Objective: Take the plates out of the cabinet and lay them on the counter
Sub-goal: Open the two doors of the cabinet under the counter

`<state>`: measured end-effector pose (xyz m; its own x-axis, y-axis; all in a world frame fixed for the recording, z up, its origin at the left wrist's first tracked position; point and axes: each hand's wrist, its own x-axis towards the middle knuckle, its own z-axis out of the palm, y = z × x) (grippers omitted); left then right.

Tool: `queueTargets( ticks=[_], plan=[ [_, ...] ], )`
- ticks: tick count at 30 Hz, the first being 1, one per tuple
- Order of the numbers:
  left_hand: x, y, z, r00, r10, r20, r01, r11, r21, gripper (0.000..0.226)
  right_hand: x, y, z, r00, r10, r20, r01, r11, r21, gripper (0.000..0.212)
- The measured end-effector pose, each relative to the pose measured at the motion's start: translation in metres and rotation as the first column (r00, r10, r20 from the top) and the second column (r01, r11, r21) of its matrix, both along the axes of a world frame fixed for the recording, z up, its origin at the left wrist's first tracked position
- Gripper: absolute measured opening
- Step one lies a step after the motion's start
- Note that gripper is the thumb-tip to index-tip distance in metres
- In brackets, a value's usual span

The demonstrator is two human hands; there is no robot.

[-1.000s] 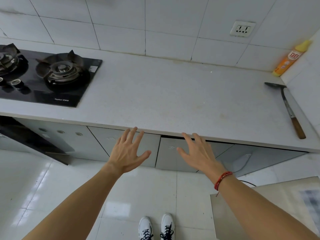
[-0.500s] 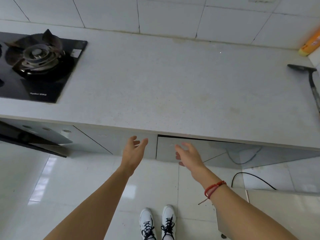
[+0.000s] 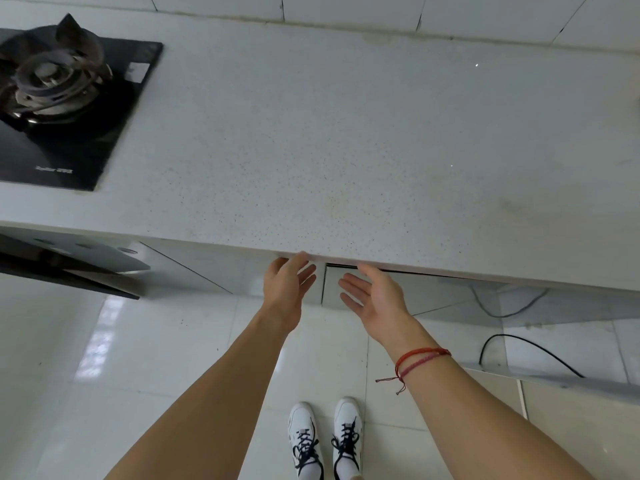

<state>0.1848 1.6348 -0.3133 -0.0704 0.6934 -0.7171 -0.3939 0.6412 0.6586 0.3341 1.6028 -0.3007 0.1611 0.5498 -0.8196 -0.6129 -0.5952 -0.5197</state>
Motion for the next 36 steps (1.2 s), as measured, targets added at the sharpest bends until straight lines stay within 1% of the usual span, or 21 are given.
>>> queueTargets(
  ticks=[3, 7, 9, 13, 16, 20, 23, 25, 29, 31, 34, 36],
  plan=[
    [0.004, 0.006, -0.002, 0.992, 0.067, 0.112, -0.067, 0.998, -0.003, 0.037, -0.002, 0.004, -0.005, 0.997, -0.054, -0.046, 0.055, 0.998, 0.020, 0.005],
    [0.006, 0.012, -0.009, 0.975, 0.124, 0.183, -0.123, 0.992, -0.016, 0.040, -0.003, 0.006, -0.007, 0.987, -0.105, -0.122, 0.113, 0.991, 0.065, 0.005],
    [0.007, 0.013, -0.011, 0.967, 0.134, 0.215, -0.131, 0.991, -0.028, 0.039, -0.005, 0.006, -0.007, 0.982, -0.117, -0.151, 0.130, 0.988, 0.082, 0.005],
    [0.012, 0.013, -0.012, 0.958, 0.120, 0.261, -0.115, 0.993, -0.033, 0.026, -0.011, 0.008, -0.007, 0.962, -0.160, -0.221, 0.184, 0.978, 0.094, 0.004],
    [0.014, 0.012, -0.012, 0.950, 0.113, 0.291, -0.109, 0.994, -0.027, 0.025, -0.015, 0.008, -0.008, 0.951, -0.182, -0.251, 0.212, 0.972, 0.097, 0.004],
    [0.012, 0.008, -0.014, 0.947, 0.118, 0.297, -0.115, 0.993, -0.028, 0.032, -0.015, 0.005, -0.011, 0.948, -0.182, -0.263, 0.216, 0.971, 0.105, 0.005],
    [0.011, 0.000, -0.015, 0.951, 0.117, 0.285, -0.114, 0.993, -0.027, 0.052, -0.016, 0.000, -0.012, 0.948, -0.171, -0.269, 0.205, 0.973, 0.106, 0.005],
    [0.010, -0.006, -0.016, 0.958, 0.104, 0.269, -0.103, 0.995, -0.018, 0.059, -0.016, -0.003, -0.013, 0.951, -0.173, -0.257, 0.204, 0.974, 0.096, 0.005],
    [0.006, -0.016, -0.016, 0.963, 0.100, 0.252, -0.094, 0.995, -0.036, 0.055, -0.017, -0.013, -0.014, 0.960, -0.172, -0.219, 0.193, 0.978, 0.077, 0.008],
    [0.003, -0.023, -0.014, 0.966, 0.098, 0.241, -0.088, 0.995, -0.053, 0.053, -0.018, -0.020, -0.013, 0.967, -0.152, -0.203, 0.171, 0.982, 0.078, 0.013],
    [-0.002, -0.035, -0.012, 0.969, 0.086, 0.233, -0.074, 0.995, -0.062, 0.055, -0.019, -0.034, -0.013, 0.974, -0.129, -0.188, 0.145, 0.986, 0.077, 0.022],
    [-0.007, -0.044, -0.010, 0.969, 0.095, 0.230, -0.081, 0.994, -0.069, 0.057, -0.019, -0.042, -0.013, 0.979, -0.119, -0.167, 0.133, 0.988, 0.074, 0.021]
  ],
)
